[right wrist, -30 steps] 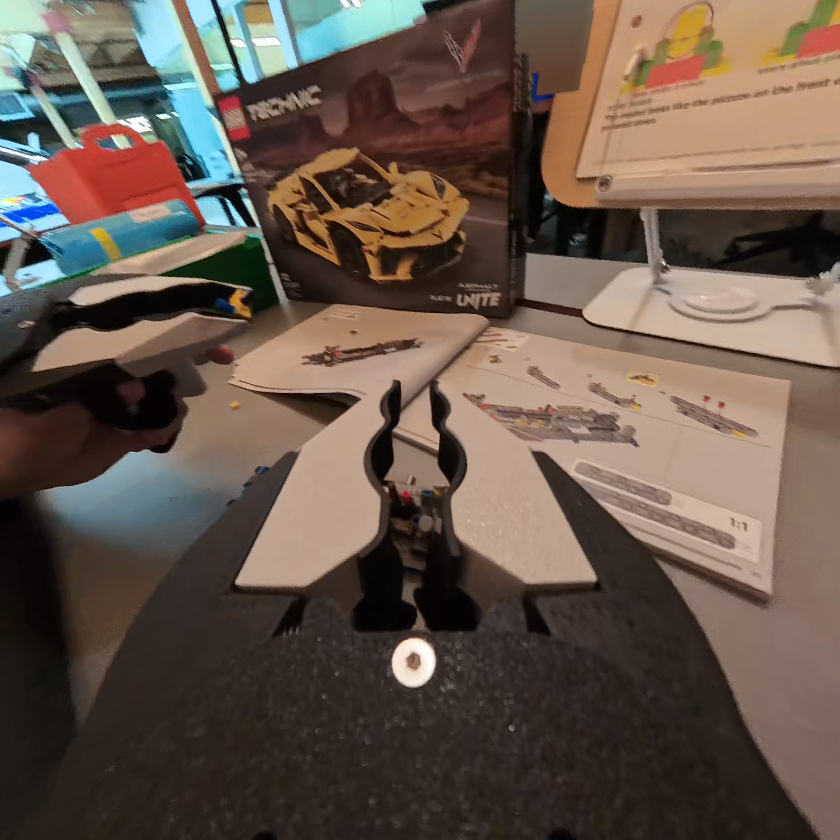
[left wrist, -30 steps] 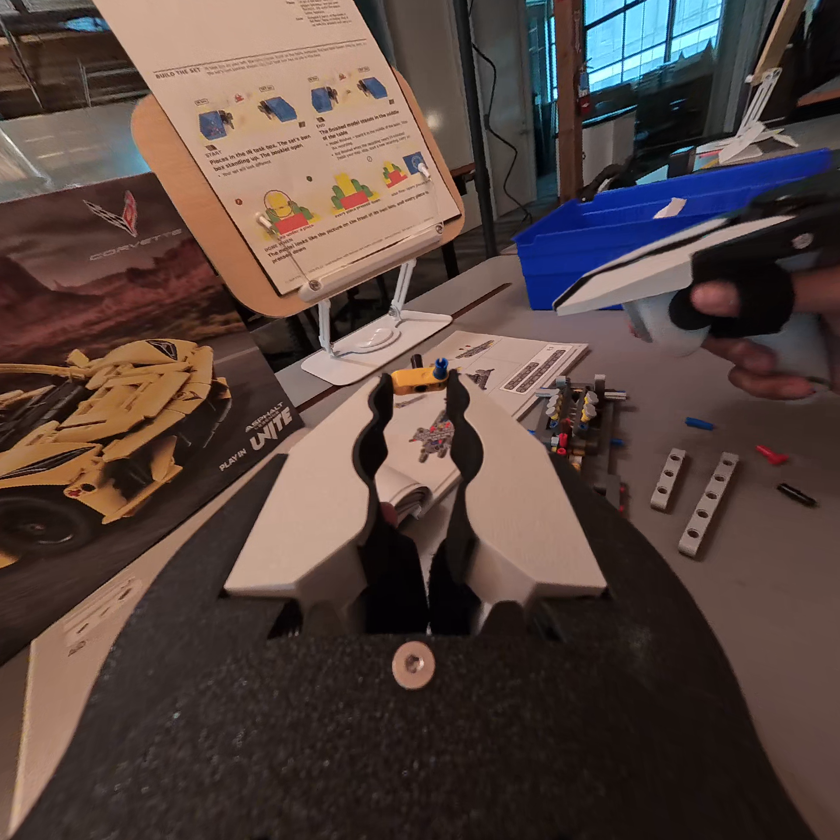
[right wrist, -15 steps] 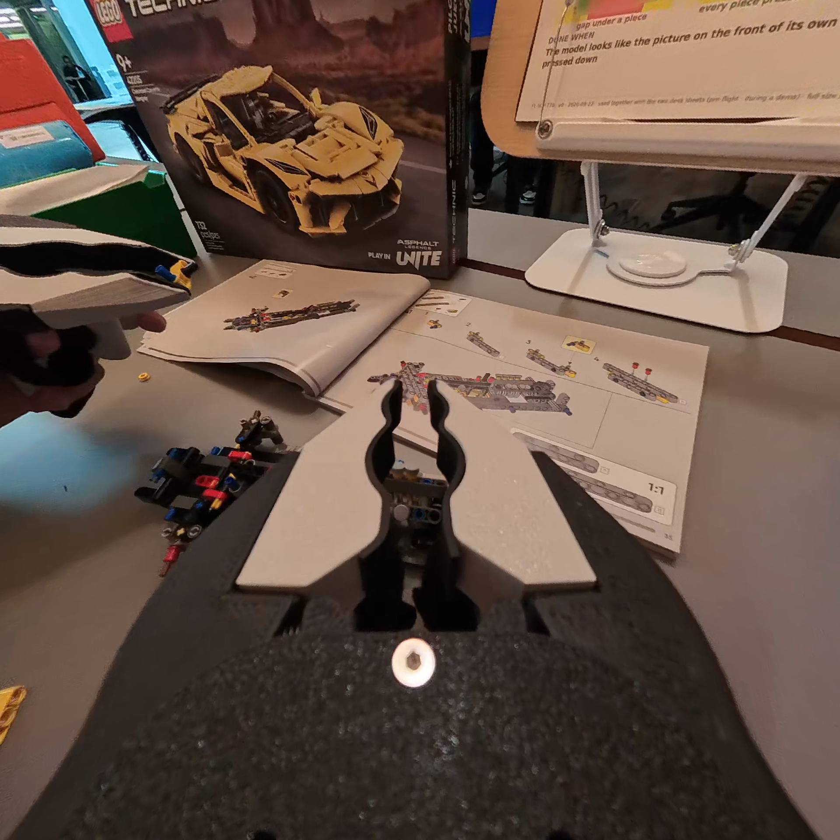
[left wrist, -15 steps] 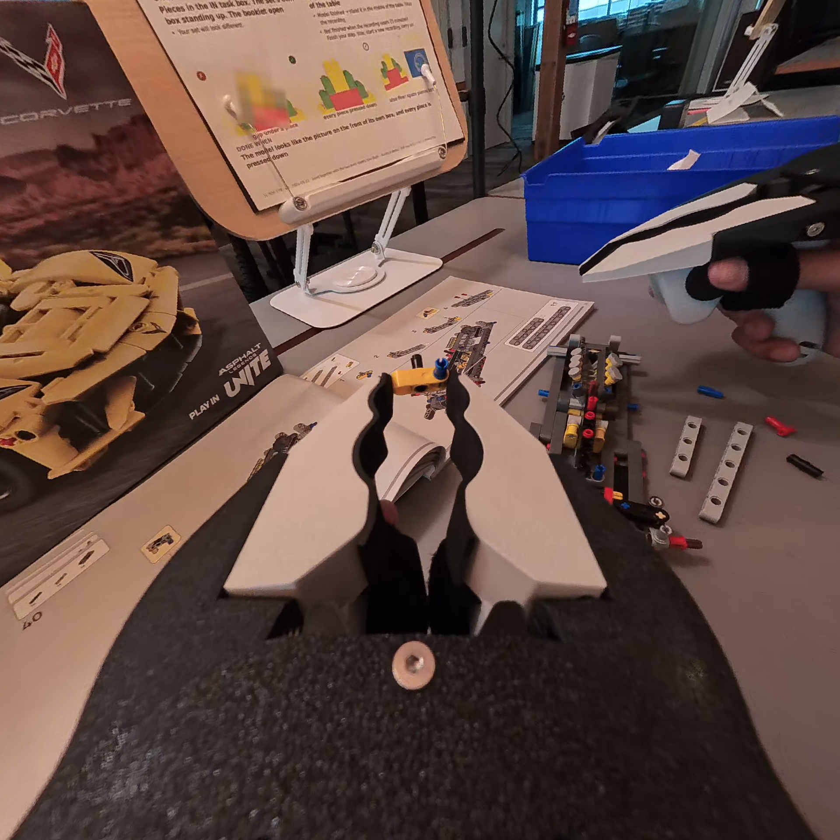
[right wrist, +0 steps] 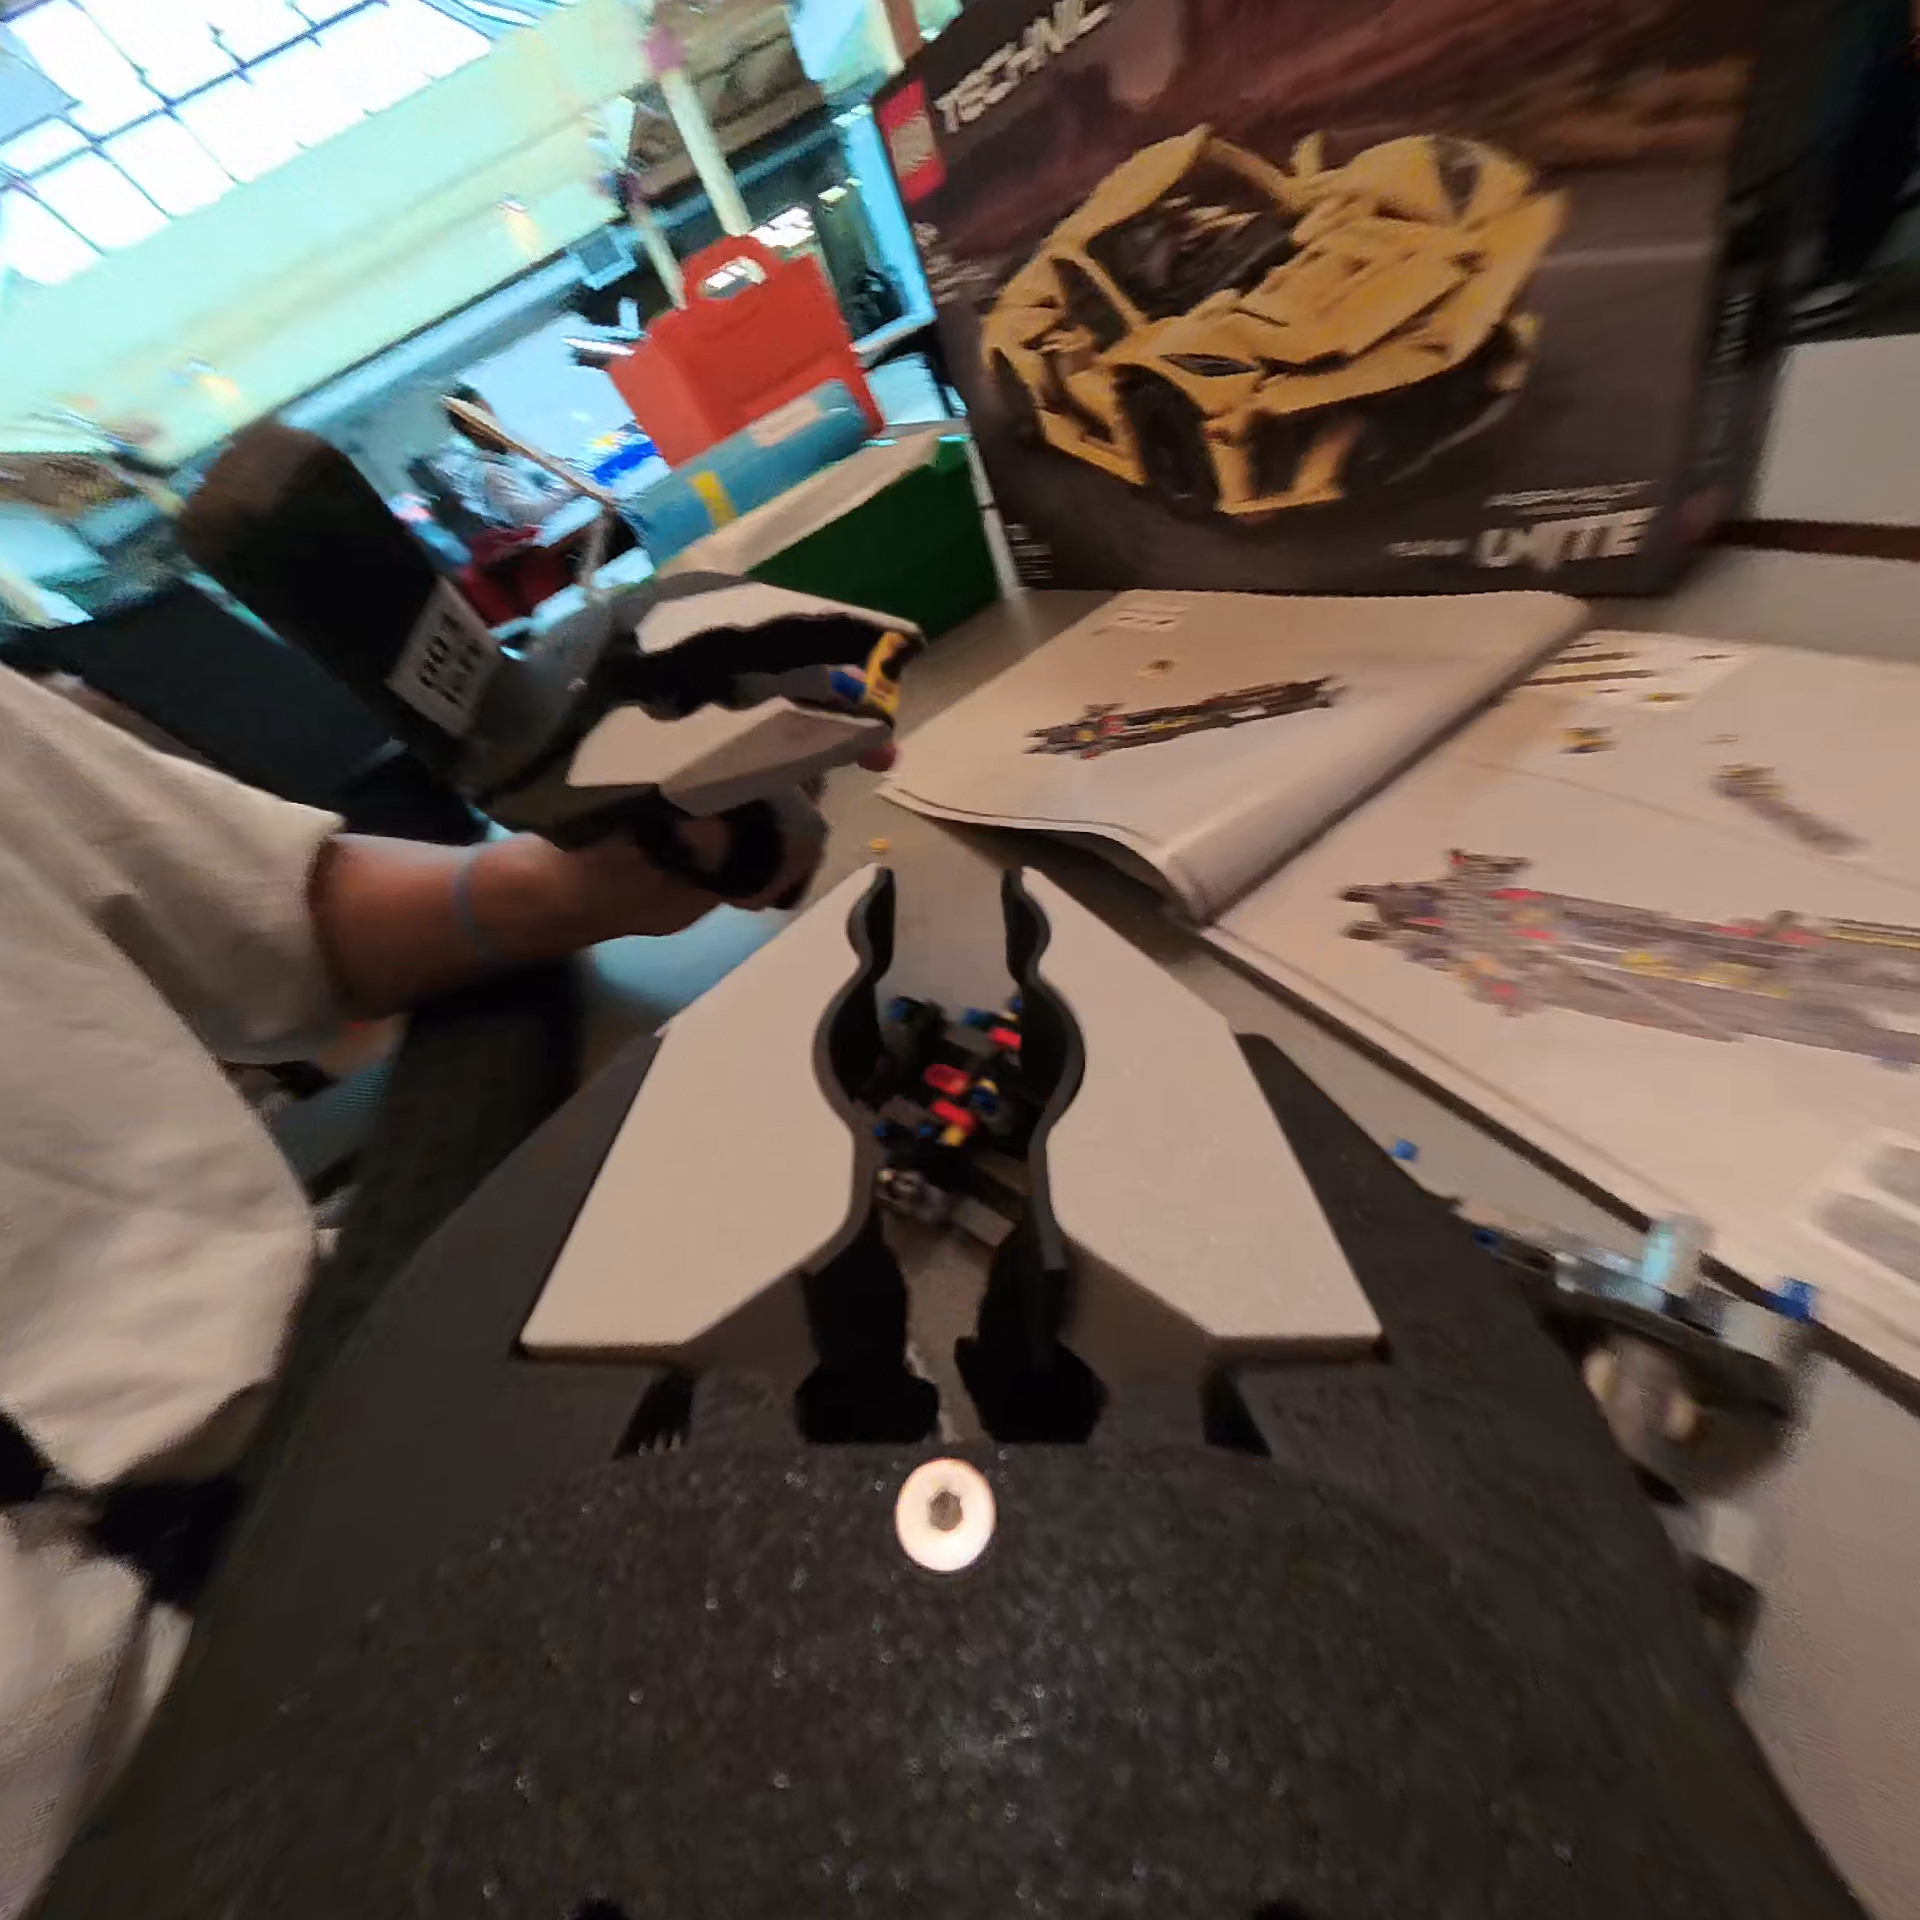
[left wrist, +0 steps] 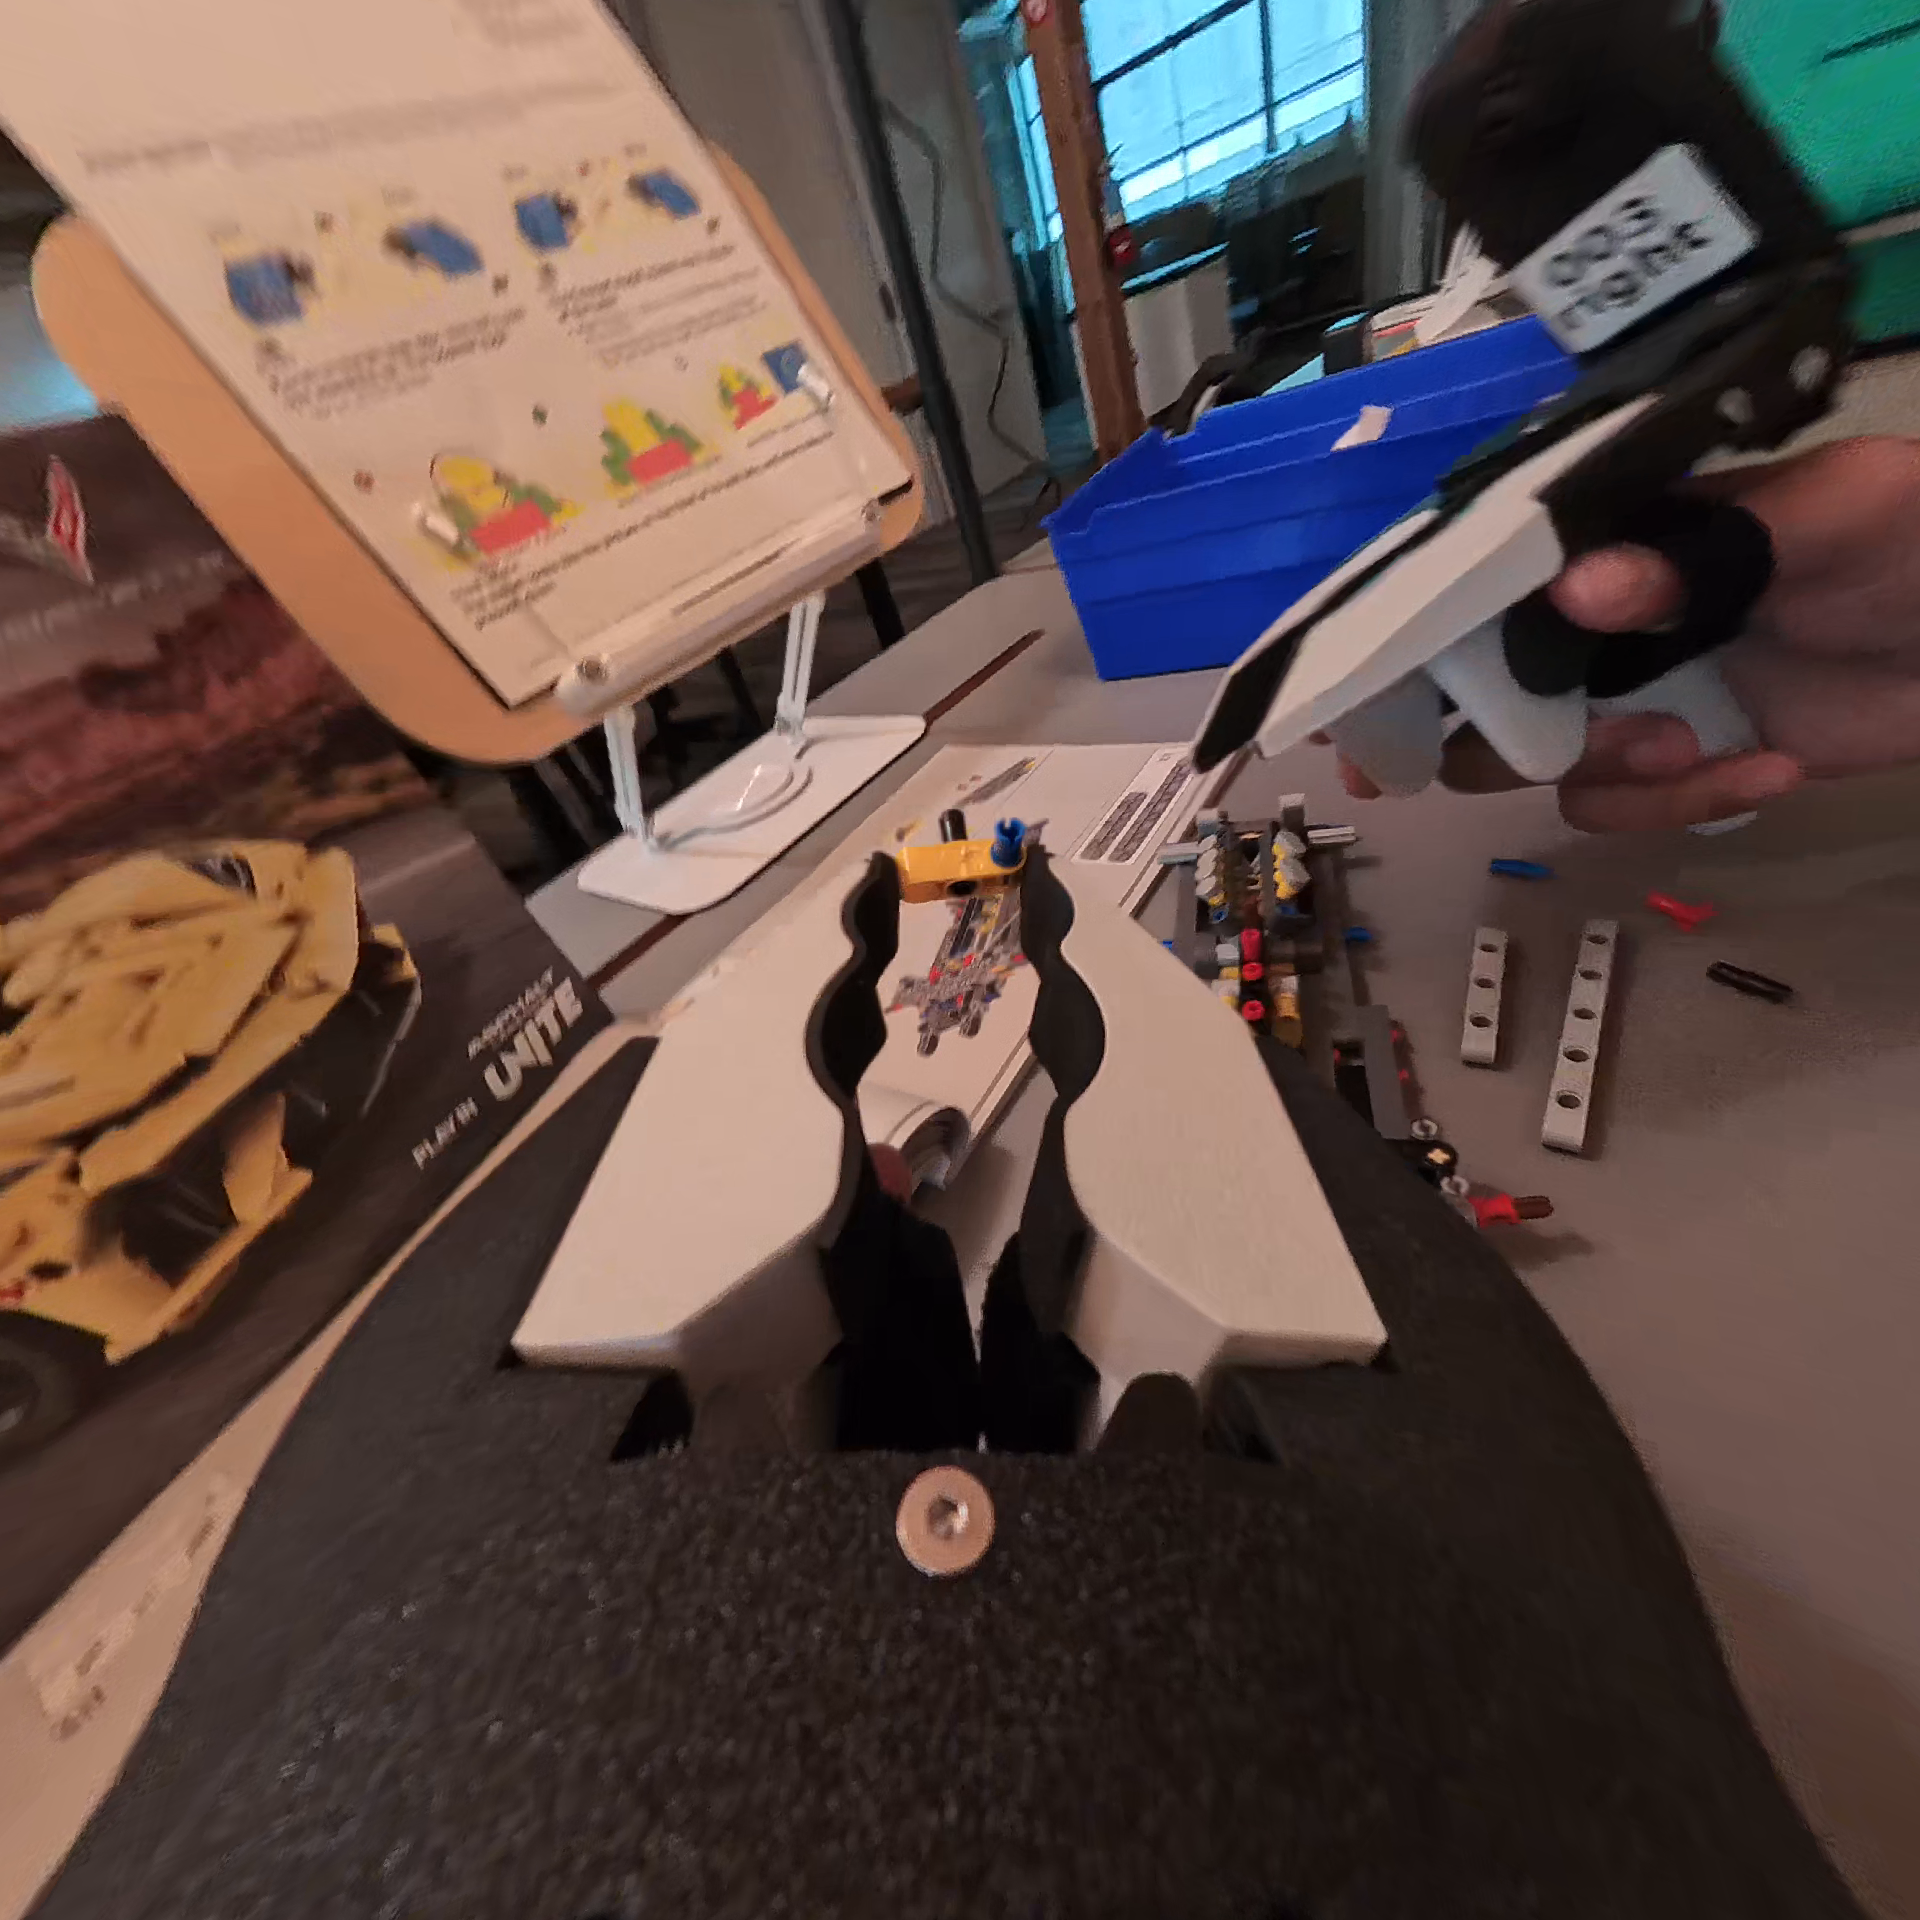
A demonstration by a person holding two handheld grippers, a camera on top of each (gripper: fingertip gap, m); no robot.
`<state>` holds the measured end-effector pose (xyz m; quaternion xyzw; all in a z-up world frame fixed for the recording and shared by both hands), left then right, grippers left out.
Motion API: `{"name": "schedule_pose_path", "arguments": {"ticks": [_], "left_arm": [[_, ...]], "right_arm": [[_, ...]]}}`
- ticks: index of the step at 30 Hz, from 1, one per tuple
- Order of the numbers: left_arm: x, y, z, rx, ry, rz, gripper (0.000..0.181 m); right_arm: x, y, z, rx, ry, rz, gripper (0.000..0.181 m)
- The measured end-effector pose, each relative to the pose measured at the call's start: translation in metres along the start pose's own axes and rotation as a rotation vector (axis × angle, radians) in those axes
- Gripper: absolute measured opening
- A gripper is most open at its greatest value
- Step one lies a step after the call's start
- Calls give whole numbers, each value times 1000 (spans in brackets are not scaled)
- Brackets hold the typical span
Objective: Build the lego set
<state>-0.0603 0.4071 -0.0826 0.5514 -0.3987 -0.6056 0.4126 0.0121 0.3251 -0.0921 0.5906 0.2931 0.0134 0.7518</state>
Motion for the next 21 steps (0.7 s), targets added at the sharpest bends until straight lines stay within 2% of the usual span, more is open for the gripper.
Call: {"name": "schedule_pose_path", "arguments": {"ticks": [5,9,12,14,21], "left_arm": [[22,14,5,100,-29,-182,22],[39,19,8,158,-54,-315,22],[49,22,10,187,-56,-398,22],[52,22,9,187,-56,-425,22],[58,26,14,221,-66,-471,22]], "right_arm": [[-22,11,-5,70,188,-103,17],[-34,5,-10,20,309,-214,19],[-38,-5,-15,-40,332,-239,21],[-45,-5,-15,-41,371,-234,16],[-52,-6,-14,-58,436,-285,15]]}}
Point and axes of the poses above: each gripper's, where its closed fingertips meet, z back along the fingers, y out of its top, x = y × z across the jaws, the point moved 3 cm from there along z, back along the fingers, and after that the axes turned 2 degrees about -z, right-handed, at the moved point
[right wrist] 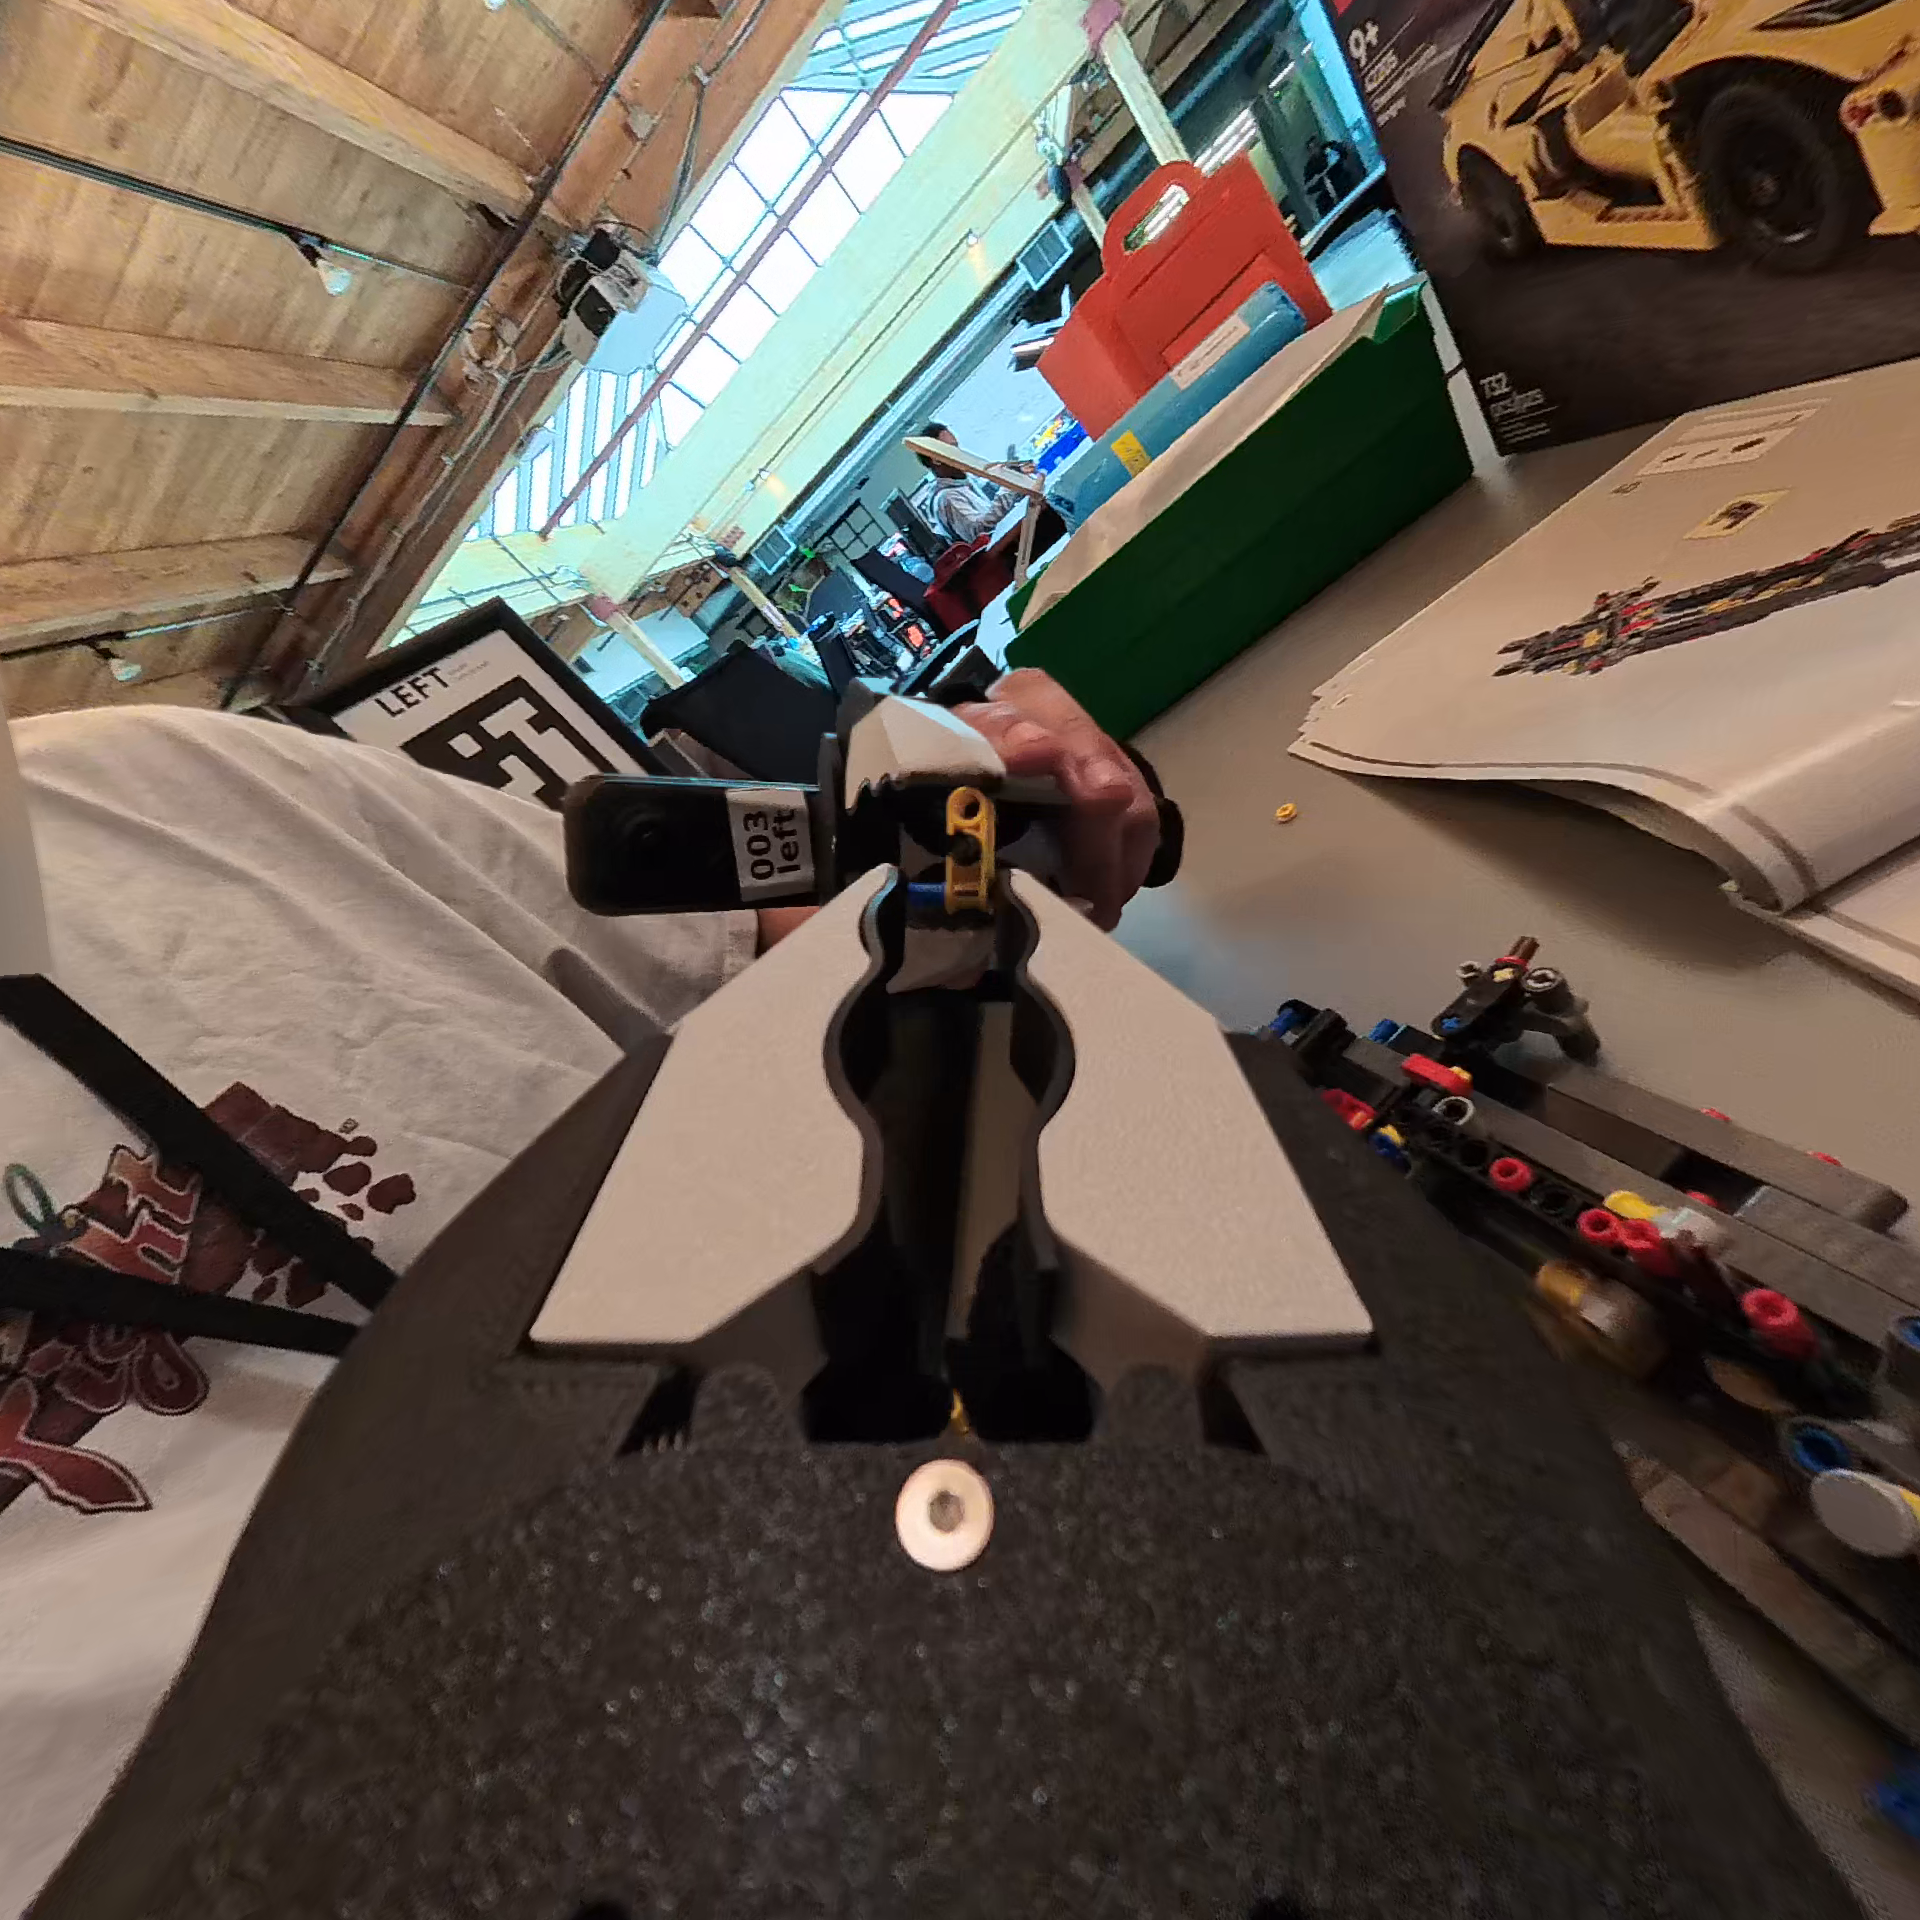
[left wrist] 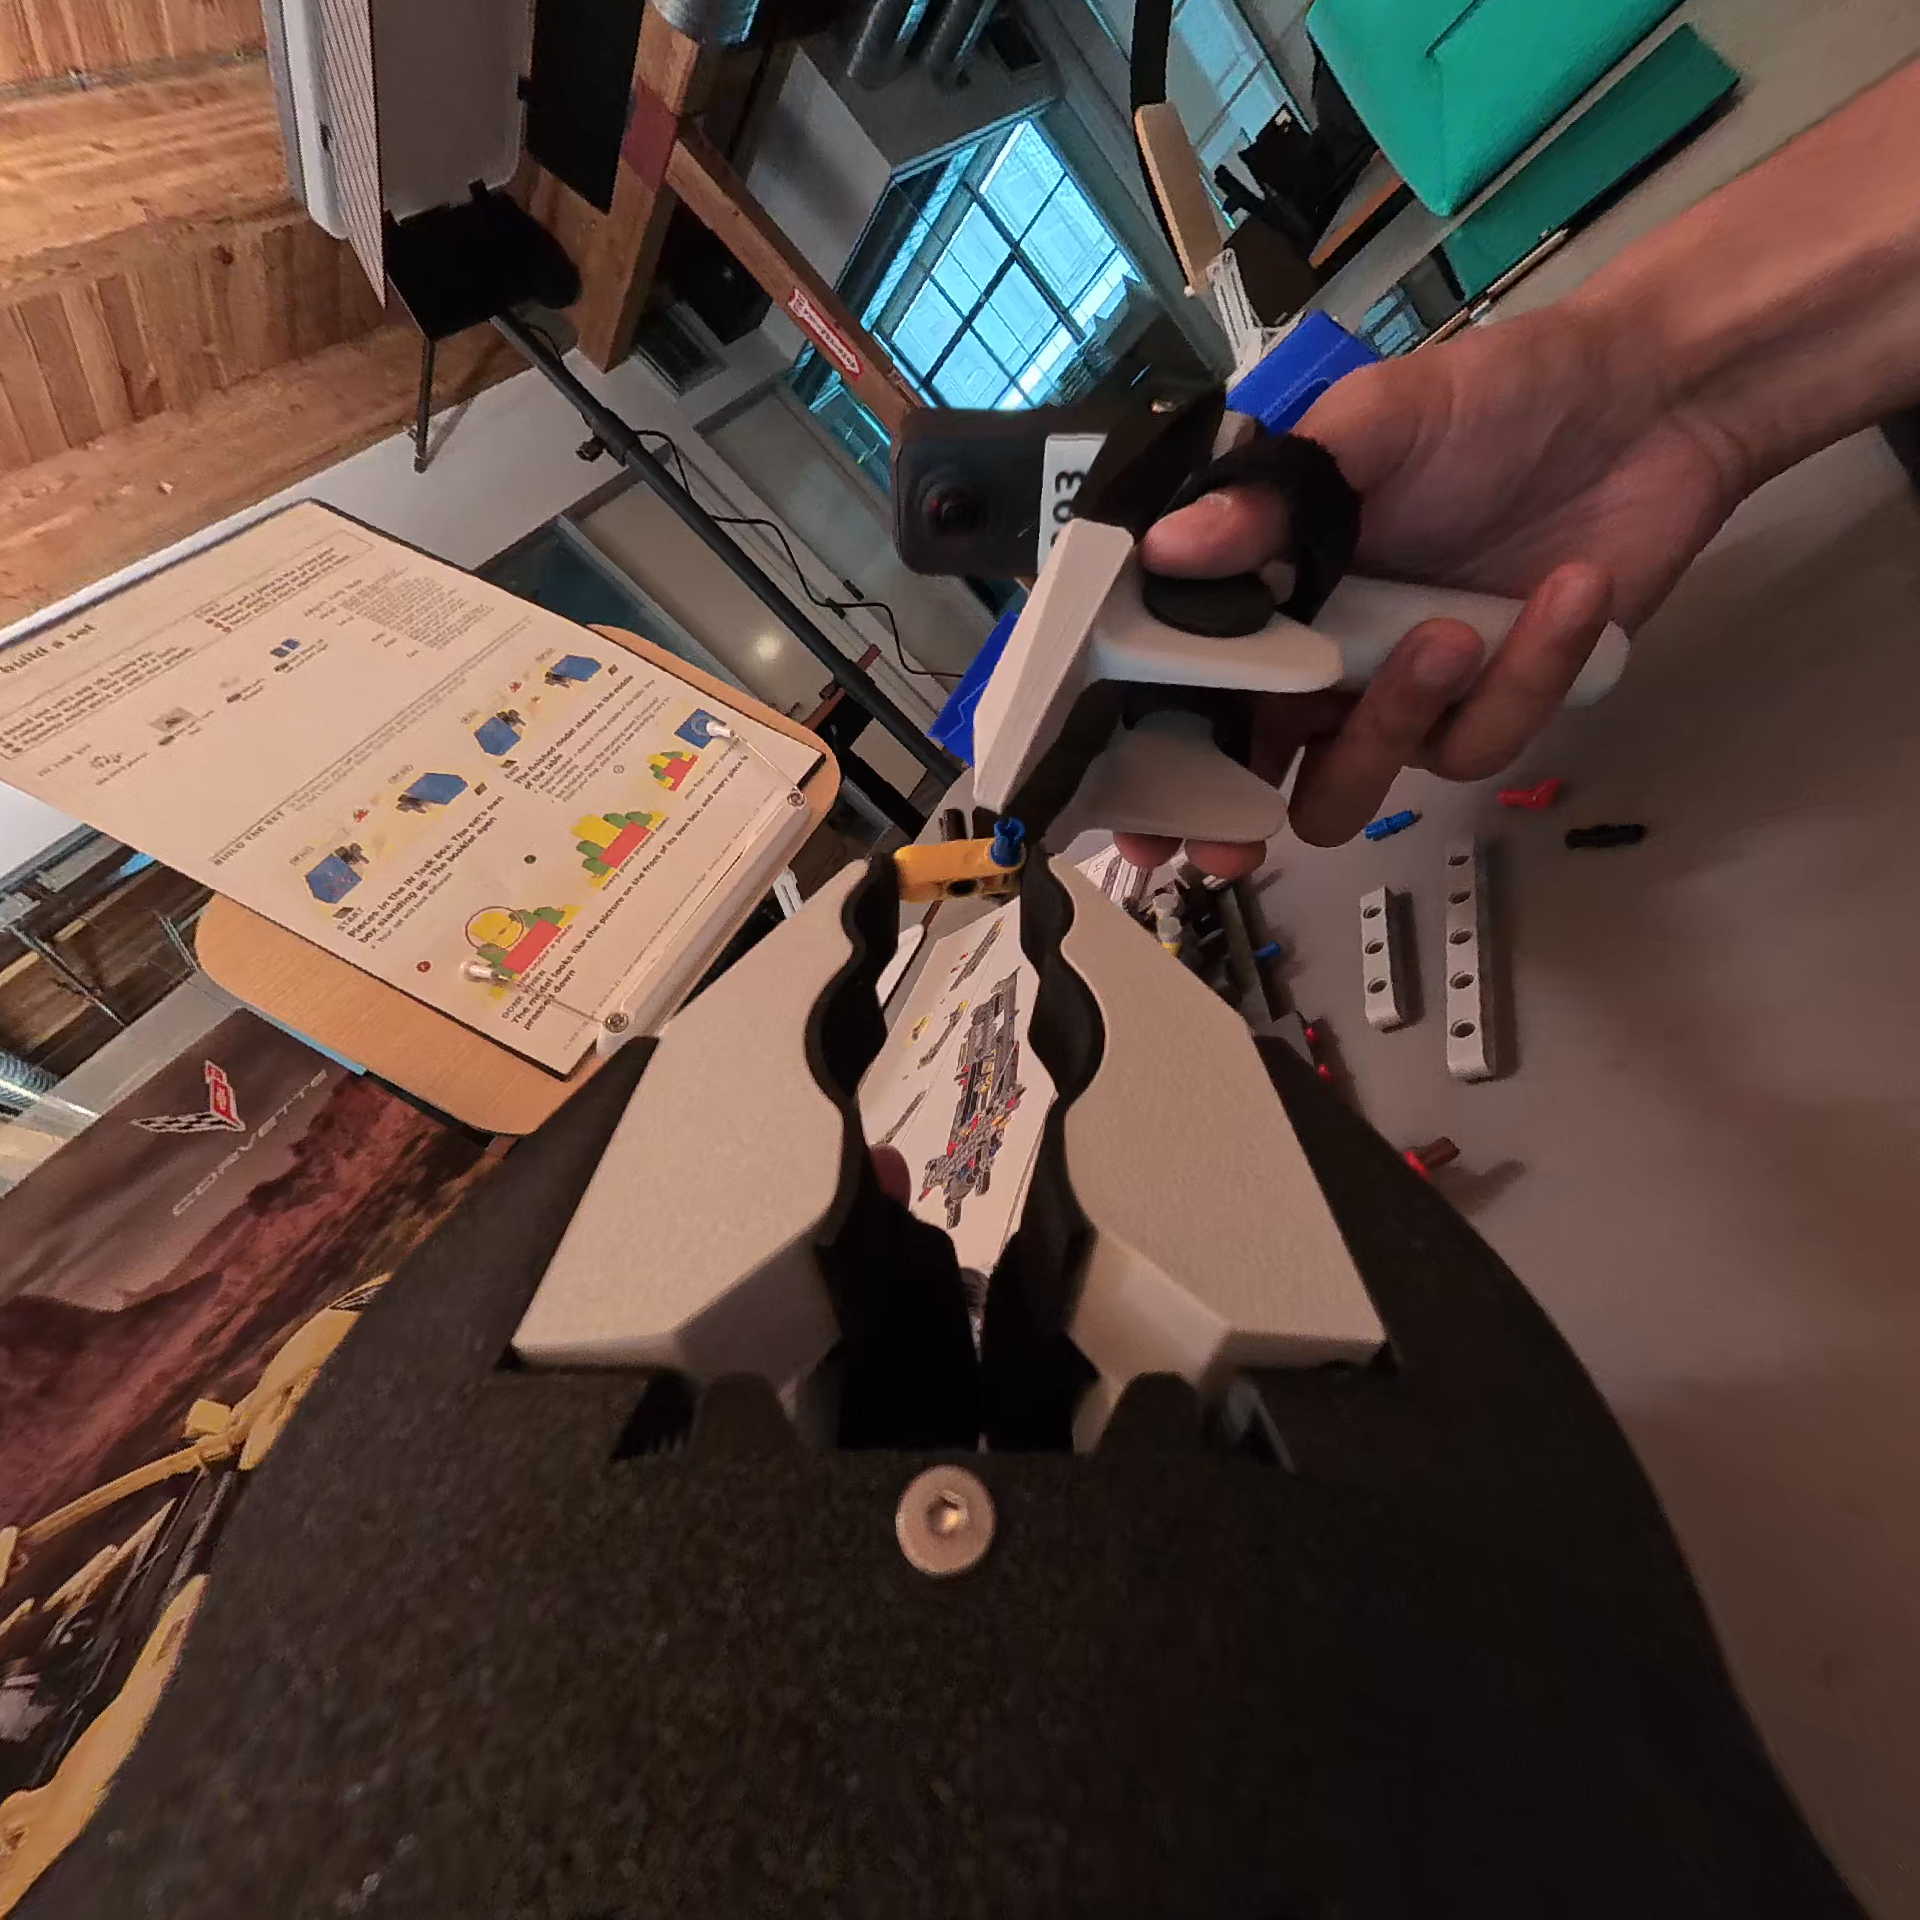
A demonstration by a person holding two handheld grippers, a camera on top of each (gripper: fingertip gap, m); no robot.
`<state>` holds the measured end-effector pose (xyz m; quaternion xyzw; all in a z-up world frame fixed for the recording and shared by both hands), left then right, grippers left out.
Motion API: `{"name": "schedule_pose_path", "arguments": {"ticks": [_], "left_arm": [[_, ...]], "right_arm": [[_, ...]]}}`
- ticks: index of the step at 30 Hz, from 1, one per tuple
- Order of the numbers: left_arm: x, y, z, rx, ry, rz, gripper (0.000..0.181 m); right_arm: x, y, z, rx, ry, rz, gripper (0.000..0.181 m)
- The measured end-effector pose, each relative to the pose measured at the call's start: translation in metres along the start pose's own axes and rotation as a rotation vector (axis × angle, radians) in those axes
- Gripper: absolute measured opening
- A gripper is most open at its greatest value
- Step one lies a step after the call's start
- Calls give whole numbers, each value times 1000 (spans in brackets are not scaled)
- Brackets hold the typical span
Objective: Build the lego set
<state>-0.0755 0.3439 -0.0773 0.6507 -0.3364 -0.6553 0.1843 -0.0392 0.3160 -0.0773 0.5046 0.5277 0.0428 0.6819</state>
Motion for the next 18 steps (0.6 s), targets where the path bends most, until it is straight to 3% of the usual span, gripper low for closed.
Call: {"name": "schedule_pose_path", "arguments": {"ticks": [5,10,15,18], "left_arm": [[0,8,3,24,11,-35,22],[7,9,3,6,6,-108,22],[21,-8,-7,-153,-64,-94,20],[28,-10,-9,-202,-128,27,22]], "right_arm": [[-9,0,0,2,95,-88,18],[-5,-2,0,-14,36,-37,7],[13,-9,13,-87,-200,131,7],[32,-1,52,-29,-439,197,6]]}}
Point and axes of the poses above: each gripper's, where its closed fingertips meet, z back along the fingers, y out of its top, x = y × z across the jaws, the point moved 3 cm from there along z, back along the fingers, and after that the axes turned 2 degrees about -z, right-handed, at the moved point
